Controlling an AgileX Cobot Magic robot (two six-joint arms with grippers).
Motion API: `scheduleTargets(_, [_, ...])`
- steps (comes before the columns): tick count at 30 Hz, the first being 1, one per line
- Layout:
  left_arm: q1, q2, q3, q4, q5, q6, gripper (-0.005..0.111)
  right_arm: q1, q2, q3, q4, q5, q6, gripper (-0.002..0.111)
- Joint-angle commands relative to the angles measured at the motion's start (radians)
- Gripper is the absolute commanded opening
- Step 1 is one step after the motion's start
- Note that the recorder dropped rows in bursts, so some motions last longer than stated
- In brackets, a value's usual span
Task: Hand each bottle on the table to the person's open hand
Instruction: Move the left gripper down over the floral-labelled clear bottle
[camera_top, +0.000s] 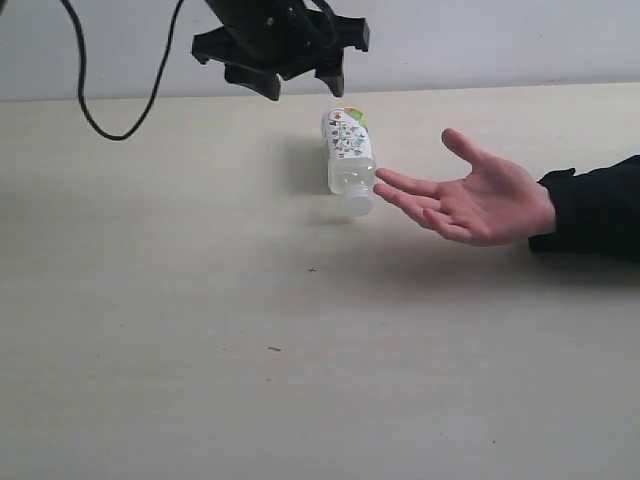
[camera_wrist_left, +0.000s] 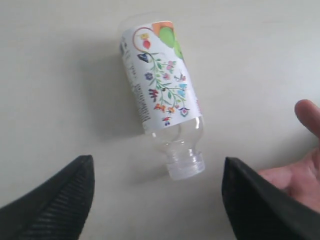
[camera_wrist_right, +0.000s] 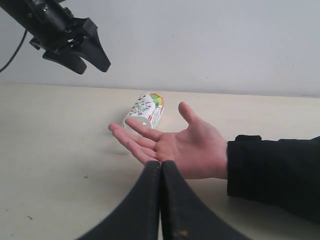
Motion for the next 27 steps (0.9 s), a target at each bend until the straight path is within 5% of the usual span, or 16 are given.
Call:
scheduleTargets(1, [-0.035,0.09,-0.109,-0.018,0.032,-0.015,0.07,-0.004,-0.004,0.007,0.0,-0.006,-0.006,0.0])
scheduleTargets(14, [-0.049,0.283,-0.308,-0.018,0.105,-0.078,0.07,-0.004,-0.004,0.007,0.0,-0.006,-0.006,0.0])
scheduleTargets(20, [-0.049,0.303,-0.329,-0.045,0.108,0.07,0.073,-0.004,-0.004,0.007,0.0,-0.006,-0.006,0.0])
scheduleTargets(23, [-0.049,0.303,-0.329,-0.047,0.089,0.074,0.065,-0.004,-0.004,0.007,0.0,-0.006,-0.006,0.0])
scheduleTargets(27, [-0.049,0.303,-0.329,-0.047,0.06,0.073,0.04,-0.004,-0.004,0.007,0.0,-0.006,-0.006,0.0])
